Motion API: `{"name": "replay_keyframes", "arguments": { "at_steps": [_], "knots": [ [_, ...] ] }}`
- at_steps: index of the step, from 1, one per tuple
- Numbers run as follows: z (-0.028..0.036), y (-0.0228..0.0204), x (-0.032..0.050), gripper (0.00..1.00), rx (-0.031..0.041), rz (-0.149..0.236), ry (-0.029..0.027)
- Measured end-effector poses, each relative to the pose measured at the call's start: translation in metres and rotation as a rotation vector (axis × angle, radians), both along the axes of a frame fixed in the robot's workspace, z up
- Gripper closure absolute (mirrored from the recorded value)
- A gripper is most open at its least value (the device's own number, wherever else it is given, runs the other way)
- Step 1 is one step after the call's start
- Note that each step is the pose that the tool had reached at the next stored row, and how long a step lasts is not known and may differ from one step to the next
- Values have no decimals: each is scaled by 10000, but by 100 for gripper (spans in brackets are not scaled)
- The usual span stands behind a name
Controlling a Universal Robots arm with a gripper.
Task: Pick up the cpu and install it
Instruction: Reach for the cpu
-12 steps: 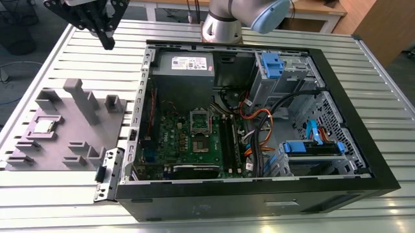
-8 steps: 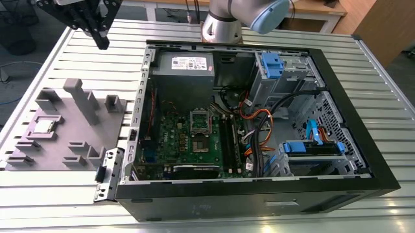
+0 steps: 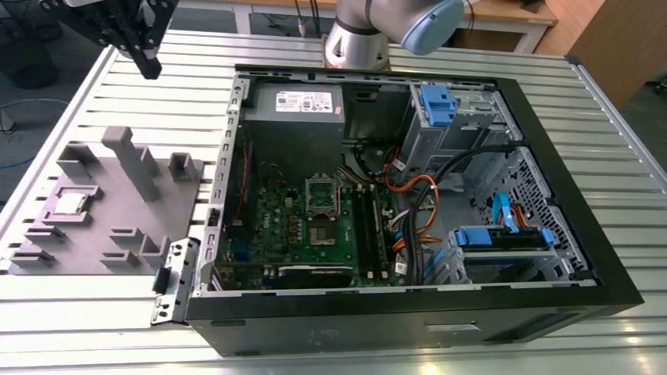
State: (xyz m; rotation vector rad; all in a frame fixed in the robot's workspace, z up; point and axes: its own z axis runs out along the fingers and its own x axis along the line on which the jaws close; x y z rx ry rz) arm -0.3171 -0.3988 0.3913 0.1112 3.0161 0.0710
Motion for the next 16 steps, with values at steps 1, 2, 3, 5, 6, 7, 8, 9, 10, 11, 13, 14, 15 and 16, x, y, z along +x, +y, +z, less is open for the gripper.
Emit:
{"name": "replay_keyframes", "arguments": {
  "at_steps": [1, 2, 3, 5, 6, 7, 8, 9, 10, 11, 13, 14, 15, 16],
  "knots": [
    [-1, 0, -21, 89, 1, 0, -11],
    [-1, 0, -44, 89, 1, 0, -20],
    [-1, 0, -65, 89, 1, 0, -30],
    [-2, 0, -110, 89, 1, -1, -50],
    [-2, 0, -132, 89, 1, -1, -60],
    [-2, 0, -153, 89, 0, -1, -69],
    [-2, 0, -174, 89, 0, 0, -79],
    [-3, 0, -195, 89, 1, 0, -89],
    [-3, 0, -217, 89, 1, 0, -99],
    [-3, 0, -238, 89, 1, 0, -109],
    [-4, 0, -283, 89, 1, 0, -128],
    [-4, 0, -304, 89, 0, 1, -138],
    [-4, 0, -325, 89, 1, 0, -147],
    [-4, 0, -347, 89, 1, 0, -157]
  ]
}}
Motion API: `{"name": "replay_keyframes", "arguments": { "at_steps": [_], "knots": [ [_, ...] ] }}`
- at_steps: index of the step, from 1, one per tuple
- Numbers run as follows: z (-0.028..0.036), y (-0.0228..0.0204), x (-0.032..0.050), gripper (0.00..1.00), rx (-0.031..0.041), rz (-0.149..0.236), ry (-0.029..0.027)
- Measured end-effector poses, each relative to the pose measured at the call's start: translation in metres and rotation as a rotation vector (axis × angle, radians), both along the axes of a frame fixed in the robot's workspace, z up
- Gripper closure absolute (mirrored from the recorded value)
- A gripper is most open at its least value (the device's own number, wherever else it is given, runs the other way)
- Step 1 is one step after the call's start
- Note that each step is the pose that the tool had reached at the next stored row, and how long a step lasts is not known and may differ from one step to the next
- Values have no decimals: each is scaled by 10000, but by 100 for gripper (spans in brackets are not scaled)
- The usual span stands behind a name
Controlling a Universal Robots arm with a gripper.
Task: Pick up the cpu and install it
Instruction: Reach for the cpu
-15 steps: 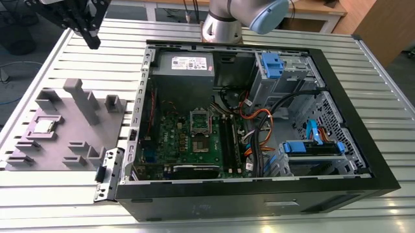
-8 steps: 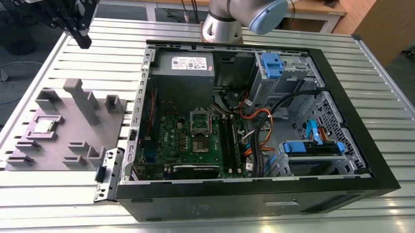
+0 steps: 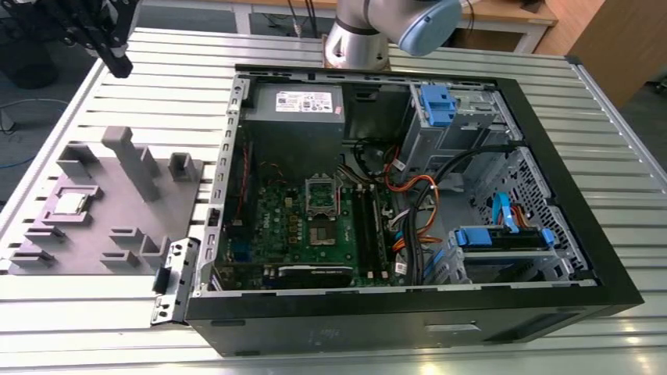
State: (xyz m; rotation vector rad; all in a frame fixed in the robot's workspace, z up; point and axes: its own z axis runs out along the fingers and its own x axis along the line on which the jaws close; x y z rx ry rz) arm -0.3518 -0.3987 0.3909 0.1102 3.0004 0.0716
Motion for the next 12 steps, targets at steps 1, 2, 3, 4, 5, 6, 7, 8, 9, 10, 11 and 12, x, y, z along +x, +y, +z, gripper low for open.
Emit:
{"name": "replay_keyframes", "arguments": {
  "at_steps": [1, 2, 3, 4, 5, 6, 7, 8, 9, 10, 11, 12],
  "knots": [
    [0, 0, -22, 89, 0, -1, -11],
    [-1, 0, -43, 89, 0, 0, -20],
    [-1, 0, -67, 89, 0, 0, -31],
    [-1, 0, -88, 89, 0, -1, -40],
    [-1, 0, -110, 89, -1, 0, -49],
    [-2, 0, -131, 89, 0, 0, -59],
    [-2, 0, -152, 89, 0, 0, -70],
    [-3, 0, -173, 89, 0, 1, -80],
    [-2, 0, -195, 89, -1, 1, -88],
    [-3, 0, -218, 89, 0, 0, -99],
    [-3, 0, -240, 89, 0, 1, -109],
    [-4, 0, -261, 89, 0, 0, -119]
  ]
}}
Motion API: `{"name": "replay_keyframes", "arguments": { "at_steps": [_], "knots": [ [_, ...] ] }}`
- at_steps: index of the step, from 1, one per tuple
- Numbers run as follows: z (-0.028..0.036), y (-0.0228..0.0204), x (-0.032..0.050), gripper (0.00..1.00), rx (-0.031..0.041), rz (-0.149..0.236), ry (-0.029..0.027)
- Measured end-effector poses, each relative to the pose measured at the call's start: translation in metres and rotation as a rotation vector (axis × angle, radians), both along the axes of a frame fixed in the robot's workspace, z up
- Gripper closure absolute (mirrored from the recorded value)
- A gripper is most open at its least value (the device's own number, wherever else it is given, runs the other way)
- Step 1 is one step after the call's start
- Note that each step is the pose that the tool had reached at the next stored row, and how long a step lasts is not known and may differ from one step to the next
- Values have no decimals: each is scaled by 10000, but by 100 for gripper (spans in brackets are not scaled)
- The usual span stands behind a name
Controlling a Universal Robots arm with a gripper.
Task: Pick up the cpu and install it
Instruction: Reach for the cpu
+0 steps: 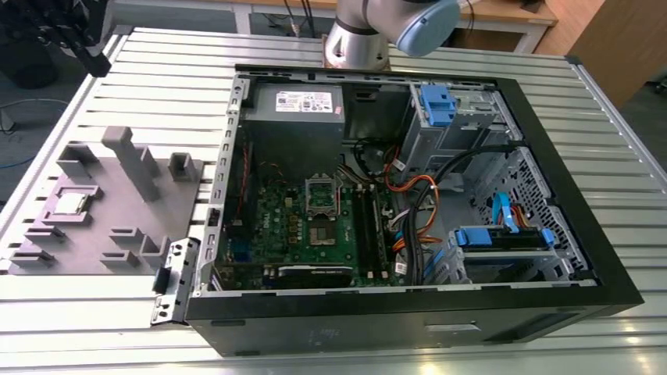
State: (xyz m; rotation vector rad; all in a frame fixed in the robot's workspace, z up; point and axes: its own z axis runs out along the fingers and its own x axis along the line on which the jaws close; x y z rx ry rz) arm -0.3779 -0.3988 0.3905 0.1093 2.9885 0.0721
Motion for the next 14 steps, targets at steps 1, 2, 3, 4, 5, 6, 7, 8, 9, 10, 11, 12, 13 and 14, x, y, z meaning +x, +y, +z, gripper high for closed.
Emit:
{"name": "replay_keyframes", "arguments": {
  "at_steps": [1, 2, 3, 4, 5, 6, 7, 8, 9, 10, 11, 12, 13, 14],
  "knots": [
    [0, 0, -21, 89, 0, 0, -10],
    [-1, 0, -43, 89, 0, 0, -19],
    [-1, 1, -91, 89, 0, -1, -41],
    [-1, 1, -112, 89, -1, -1, -50],
    [-1, 0, -135, 89, -1, 0, -60],
    [-1, 0, -156, 89, -1, 0, -70],
    [-2, 0, -178, 89, -1, 0, -80],
    [-3, 0, -199, 89, 0, 0, -90],
    [-3, 0, -221, 89, 0, 0, -100],
    [-3, 0, -242, 89, 0, 0, -110],
    [-3, 0, -264, 89, 0, 0, -119],
    [-3, 0, -287, 89, -1, 1, -129],
    [-3, 0, -308, 89, -1, 0, -138],
    [-4, 0, -330, 89, 0, 0, -150]
  ]
}}
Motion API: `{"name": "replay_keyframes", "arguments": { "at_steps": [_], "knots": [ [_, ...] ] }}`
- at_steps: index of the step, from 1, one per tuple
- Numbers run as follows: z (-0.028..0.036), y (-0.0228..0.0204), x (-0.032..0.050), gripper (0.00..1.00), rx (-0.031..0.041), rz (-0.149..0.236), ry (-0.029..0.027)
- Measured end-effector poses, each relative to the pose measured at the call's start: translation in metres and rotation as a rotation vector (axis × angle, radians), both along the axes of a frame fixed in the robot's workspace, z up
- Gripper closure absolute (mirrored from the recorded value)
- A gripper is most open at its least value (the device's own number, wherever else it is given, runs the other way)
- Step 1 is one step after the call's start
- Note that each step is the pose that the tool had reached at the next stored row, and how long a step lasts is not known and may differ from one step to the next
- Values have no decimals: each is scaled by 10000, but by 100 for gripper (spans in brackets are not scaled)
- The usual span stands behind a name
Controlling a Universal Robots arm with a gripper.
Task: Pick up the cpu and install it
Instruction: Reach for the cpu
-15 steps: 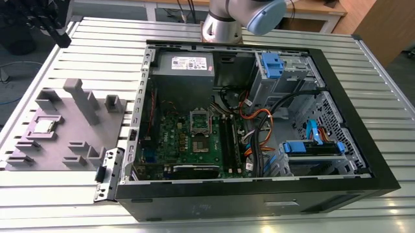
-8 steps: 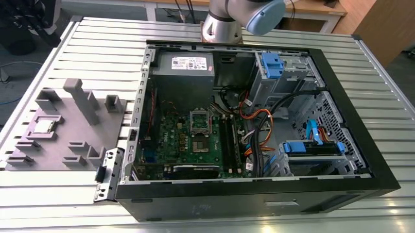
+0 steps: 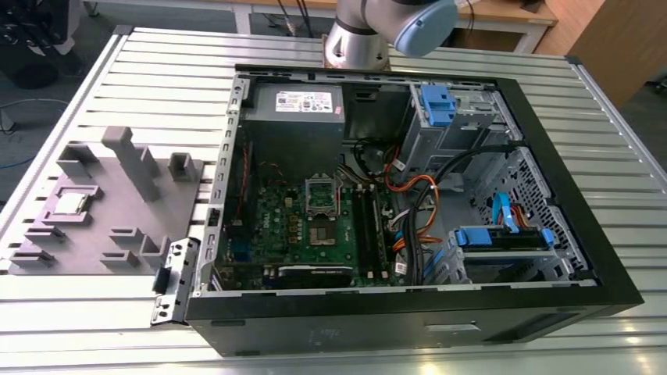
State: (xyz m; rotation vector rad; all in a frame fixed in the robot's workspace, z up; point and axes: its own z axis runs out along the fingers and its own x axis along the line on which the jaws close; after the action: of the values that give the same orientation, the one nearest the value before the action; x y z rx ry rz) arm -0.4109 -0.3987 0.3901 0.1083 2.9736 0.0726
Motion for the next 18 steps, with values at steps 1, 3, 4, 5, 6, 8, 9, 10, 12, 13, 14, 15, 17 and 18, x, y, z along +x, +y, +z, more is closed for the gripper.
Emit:
{"name": "replay_keyframes", "arguments": {
  "at_steps": [1, 3, 4, 5, 6, 8, 9, 10, 12, 13, 14, 15, 17, 18],
  "knots": [
    [0, 0, -21, 89, 0, 0, -9],
    [-1, 0, -66, 89, 0, -1, -29],
    [-1, 0, -85, 89, 0, -1, -38],
    [-1, 0, -109, 89, -1, -1, -49],
    [-1, 0, -130, 89, -1, -1, -57],
    [-2, 0, -173, 89, -1, -1, -77],
    [-2, 0, -194, 89, -1, 0, -87],
    [-3, 0, -217, 89, 0, 0, -98],
    [-3, 0, -261, 89, 0, 0, -117],
    [-4, 0, -282, 89, 0, 0, -128],
    [-3, 0, -303, 89, 0, 0, -137],
    [-4, 0, -325, 89, -1, 0, -146],
    [-4, 0, -369, 89, -1, 0, -166],
    [-5, 0, -390, 89, 0, 0, -177]
  ]
}}
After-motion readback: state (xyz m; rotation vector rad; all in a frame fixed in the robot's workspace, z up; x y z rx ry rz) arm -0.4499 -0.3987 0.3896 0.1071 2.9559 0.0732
